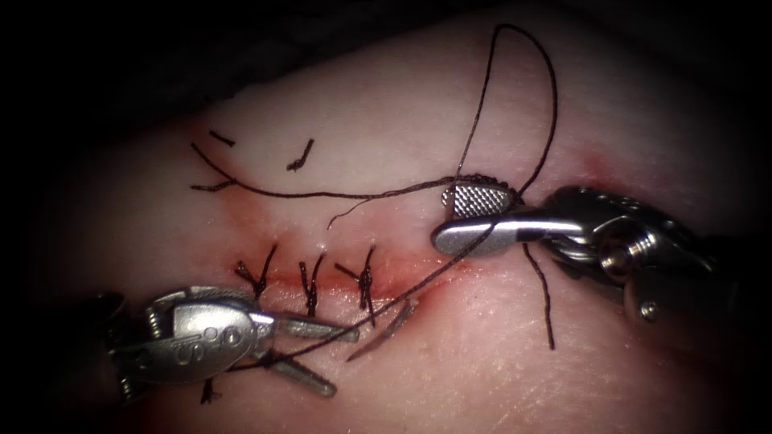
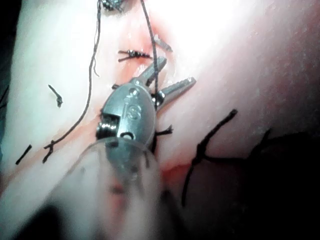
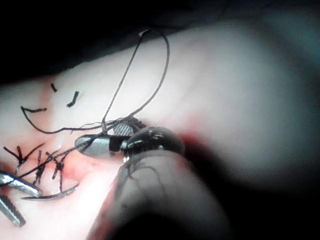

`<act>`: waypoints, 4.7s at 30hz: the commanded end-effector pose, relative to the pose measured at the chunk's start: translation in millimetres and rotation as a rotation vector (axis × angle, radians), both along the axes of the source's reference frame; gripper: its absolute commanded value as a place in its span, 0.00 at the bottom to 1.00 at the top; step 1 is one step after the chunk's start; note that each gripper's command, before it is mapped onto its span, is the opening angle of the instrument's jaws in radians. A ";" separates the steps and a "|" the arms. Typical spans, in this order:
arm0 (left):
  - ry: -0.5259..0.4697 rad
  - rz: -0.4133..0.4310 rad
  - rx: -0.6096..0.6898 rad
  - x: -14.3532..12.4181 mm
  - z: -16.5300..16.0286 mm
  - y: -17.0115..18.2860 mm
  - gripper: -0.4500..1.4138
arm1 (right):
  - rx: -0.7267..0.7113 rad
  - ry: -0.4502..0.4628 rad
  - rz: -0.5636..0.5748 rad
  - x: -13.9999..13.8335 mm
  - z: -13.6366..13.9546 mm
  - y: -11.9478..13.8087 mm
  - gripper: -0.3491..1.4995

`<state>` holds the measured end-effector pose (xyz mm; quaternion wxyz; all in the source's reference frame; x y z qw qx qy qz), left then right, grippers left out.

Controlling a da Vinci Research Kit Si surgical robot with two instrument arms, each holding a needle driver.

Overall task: Wound Closure
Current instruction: Throw needle into skin above incision with right end-effector, then pull needle the rest of the way through with left jaws, then move suture tail out of the way with right jaws

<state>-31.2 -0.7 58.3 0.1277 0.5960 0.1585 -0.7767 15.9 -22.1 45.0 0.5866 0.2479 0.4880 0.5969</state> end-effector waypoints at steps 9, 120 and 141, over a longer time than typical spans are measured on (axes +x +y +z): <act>0.015 -0.112 -0.014 -3.6 1.4 3.1 0.34 | -0.016 -0.083 0.013 -4.4 2.9 -0.1 0.65; 0.477 -0.479 -0.424 -1.9 -21.4 10.2 0.00 | -0.650 -0.271 -0.173 2.7 -13.4 -1.1 0.82; 0.510 -0.454 -0.453 -2.4 -19.7 7.6 0.00 | -0.933 -0.502 -0.294 8.4 -14.3 1.2 0.00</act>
